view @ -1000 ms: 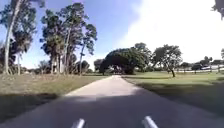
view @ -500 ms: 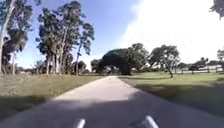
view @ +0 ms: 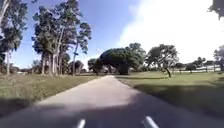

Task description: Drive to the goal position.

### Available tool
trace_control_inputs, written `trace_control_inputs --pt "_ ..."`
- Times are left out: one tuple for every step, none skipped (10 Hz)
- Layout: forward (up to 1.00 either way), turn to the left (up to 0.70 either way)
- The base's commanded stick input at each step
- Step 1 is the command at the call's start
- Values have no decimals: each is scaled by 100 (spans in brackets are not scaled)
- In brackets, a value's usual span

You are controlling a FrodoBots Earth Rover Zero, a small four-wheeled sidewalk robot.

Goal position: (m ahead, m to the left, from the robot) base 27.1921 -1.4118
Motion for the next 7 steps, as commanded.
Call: trace_control_inputs --pt "70 35" --pt "70 35" --pt "70 35" --pt "70 35" --pt "70 35" --pt "70 0" --pt "70 0"
